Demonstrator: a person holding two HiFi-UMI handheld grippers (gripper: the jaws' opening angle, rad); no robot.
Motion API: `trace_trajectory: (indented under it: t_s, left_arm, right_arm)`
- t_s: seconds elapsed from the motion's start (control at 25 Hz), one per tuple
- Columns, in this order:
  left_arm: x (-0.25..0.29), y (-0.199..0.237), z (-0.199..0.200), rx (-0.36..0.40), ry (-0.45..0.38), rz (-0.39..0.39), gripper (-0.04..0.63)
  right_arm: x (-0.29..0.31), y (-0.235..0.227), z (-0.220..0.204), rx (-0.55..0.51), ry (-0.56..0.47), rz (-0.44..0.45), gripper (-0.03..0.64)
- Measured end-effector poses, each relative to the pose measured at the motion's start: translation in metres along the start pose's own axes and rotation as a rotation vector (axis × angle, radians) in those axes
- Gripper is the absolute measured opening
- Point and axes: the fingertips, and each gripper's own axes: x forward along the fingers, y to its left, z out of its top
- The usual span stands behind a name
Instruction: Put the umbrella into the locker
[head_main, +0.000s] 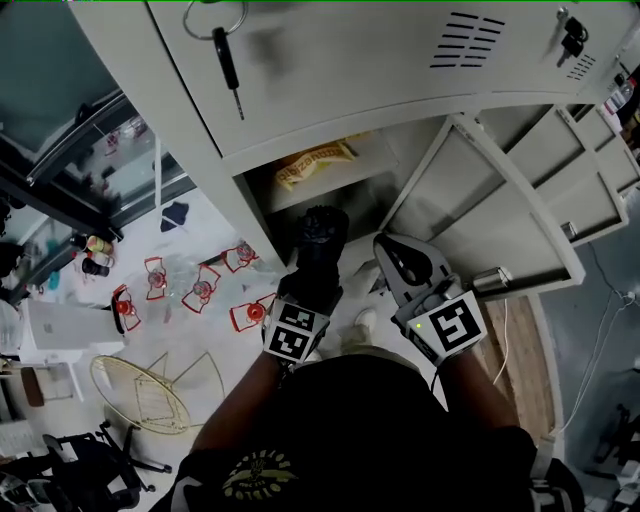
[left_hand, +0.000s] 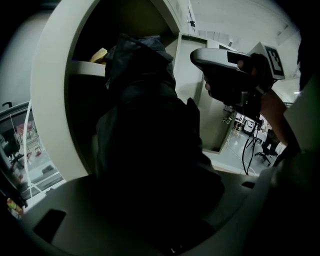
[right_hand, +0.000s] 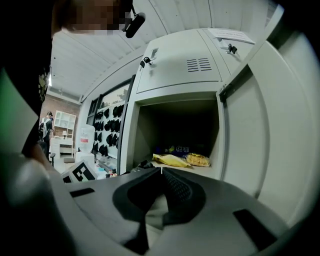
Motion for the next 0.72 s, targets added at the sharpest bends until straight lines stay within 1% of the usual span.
trace_trajectory:
  t_s: [0.28,0.72]
  left_arm:
    - [0.014,0.007,-0.005,-0.02,0.042,0.016,0.279]
    - [0.033,0.019,-0.01,-0.061,0.077,0.021,0.279]
  right_arm:
    - [0.005,-0.007,-0.002,0.004,0.004,0.015,0.029]
    - [0.015,-0.015,-0.01,0.013,0.032,0.022,0.029]
